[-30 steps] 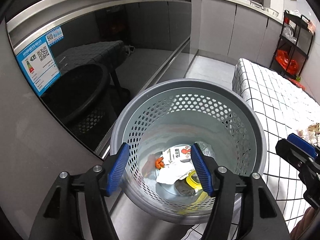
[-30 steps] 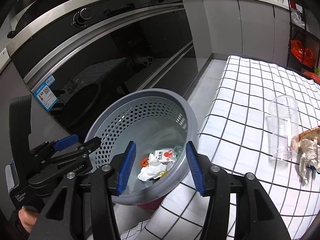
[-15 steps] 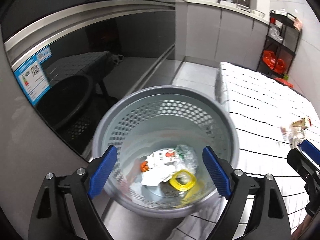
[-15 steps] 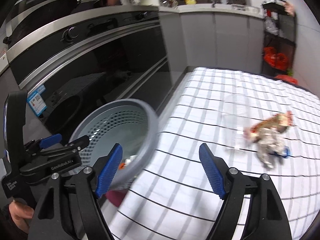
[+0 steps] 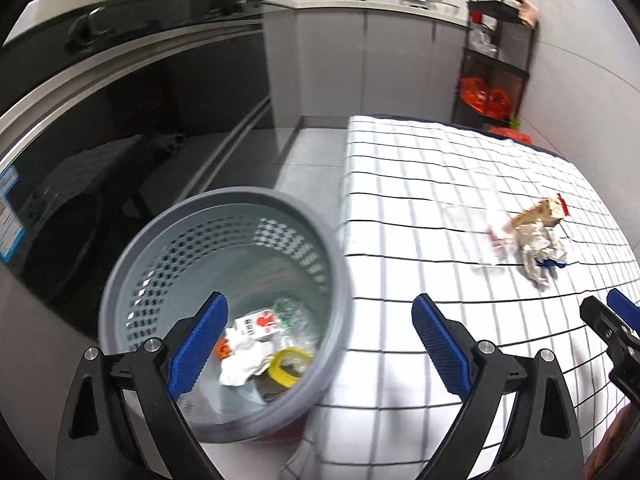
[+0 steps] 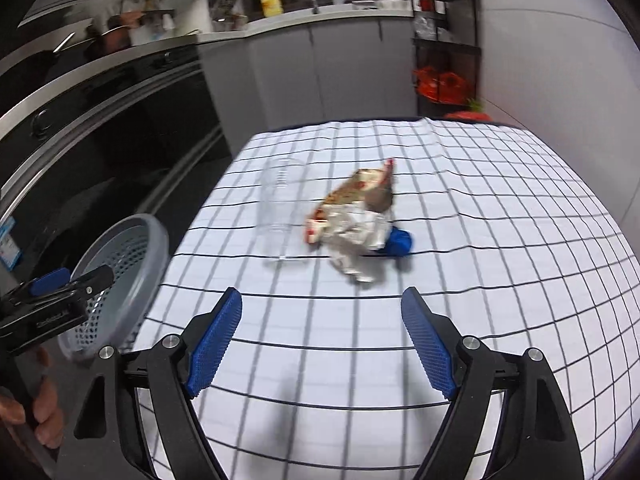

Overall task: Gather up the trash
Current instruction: 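Move both grippers back over the table, then close the right gripper on the crumpled white paper and lift it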

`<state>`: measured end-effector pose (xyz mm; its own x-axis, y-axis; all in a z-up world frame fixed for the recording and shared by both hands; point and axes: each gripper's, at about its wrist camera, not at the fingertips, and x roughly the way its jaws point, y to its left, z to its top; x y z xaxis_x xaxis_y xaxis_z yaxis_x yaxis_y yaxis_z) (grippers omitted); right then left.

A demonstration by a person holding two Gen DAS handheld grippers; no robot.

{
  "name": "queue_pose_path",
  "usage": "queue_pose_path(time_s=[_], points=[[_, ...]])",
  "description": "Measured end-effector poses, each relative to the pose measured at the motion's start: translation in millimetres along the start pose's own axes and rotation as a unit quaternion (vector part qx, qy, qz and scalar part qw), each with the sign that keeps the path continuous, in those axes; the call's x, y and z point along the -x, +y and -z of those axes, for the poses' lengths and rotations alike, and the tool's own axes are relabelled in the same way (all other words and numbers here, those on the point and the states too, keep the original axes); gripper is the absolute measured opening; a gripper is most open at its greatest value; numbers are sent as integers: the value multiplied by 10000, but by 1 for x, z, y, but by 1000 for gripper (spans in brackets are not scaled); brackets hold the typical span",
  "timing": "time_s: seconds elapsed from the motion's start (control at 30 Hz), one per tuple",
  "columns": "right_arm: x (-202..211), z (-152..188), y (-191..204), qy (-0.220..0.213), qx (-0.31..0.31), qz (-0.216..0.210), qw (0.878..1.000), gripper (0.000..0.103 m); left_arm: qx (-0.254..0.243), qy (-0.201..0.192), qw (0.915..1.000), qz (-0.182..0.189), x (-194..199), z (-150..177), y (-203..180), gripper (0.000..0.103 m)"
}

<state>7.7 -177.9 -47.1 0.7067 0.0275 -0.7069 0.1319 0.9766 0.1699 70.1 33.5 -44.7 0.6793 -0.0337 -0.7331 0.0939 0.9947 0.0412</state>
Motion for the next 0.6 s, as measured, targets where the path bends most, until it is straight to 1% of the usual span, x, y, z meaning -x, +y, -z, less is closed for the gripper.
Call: queue_pose_path(time_s=[0.1, 0.17, 0.2, 0.33, 0.6], points=[[-8, -5, -9, 22, -107, 53, 9999, 78, -101, 4, 9999, 84, -4, -4, -14, 92], [-13, -9, -12, 39, -167, 42, 9998, 82, -177, -7, 9998, 108, -8, -7, -23, 92], [-18, -12, -14, 57, -175, 34, 9998, 82, -220, -10, 9997, 119, -11, -9, -28, 92], [-36, -25, -17, 138, -93, 96, 9998, 82, -317, -31, 9994, 156, -19, -18, -44, 93], [-72, -44, -18, 288, 57, 185, 9994, 82, -364, 47, 9991, 202, -40, -29, -61, 93]])
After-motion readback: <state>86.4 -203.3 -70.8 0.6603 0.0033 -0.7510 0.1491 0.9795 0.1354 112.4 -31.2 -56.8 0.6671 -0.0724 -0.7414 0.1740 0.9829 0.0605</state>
